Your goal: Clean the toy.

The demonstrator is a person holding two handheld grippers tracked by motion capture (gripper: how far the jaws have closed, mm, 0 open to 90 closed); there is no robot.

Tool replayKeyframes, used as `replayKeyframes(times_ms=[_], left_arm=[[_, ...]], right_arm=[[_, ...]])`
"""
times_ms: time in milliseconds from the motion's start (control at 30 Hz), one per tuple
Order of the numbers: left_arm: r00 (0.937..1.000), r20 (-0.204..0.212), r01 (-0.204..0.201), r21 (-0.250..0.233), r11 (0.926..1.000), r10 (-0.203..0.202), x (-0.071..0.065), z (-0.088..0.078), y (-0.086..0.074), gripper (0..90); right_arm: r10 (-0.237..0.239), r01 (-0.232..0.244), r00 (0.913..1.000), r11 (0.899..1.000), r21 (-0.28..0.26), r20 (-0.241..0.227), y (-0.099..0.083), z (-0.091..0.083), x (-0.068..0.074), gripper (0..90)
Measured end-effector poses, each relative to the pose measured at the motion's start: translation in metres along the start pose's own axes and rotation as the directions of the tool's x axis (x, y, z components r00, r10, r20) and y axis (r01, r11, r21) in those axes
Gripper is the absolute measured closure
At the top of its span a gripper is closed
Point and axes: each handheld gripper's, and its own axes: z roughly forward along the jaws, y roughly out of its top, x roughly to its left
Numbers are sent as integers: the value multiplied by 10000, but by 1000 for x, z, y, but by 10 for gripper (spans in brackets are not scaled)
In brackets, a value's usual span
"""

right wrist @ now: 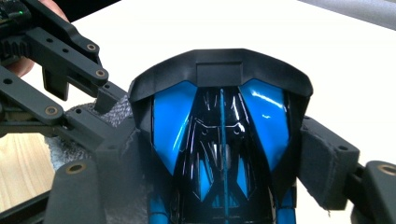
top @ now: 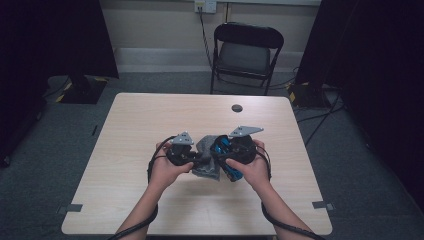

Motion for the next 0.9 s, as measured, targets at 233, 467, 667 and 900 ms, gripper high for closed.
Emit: replayKeyframes(times_ms=[233,467,667,900], left_arm=[[10000,80,-43,114,9999,42,-2,3,0,742],[9998,202,-61,156,9999,58,-4,8,-1,742],[9991,412,-105,197,9997,97,-8,14,-2,742],[9987,485,-140,173,9998,132,-11,19,-3,742]], right_arm=[[122,-122,9999,9999,-113,12,3,0,0,252],[174,-174,9998,9997,-188,9,6,0,0,252],[201,-203,9998,9994,-286,-49,12,0,2,252],[100,-101,9999,9995,-297,-53,19,0,4,252]])
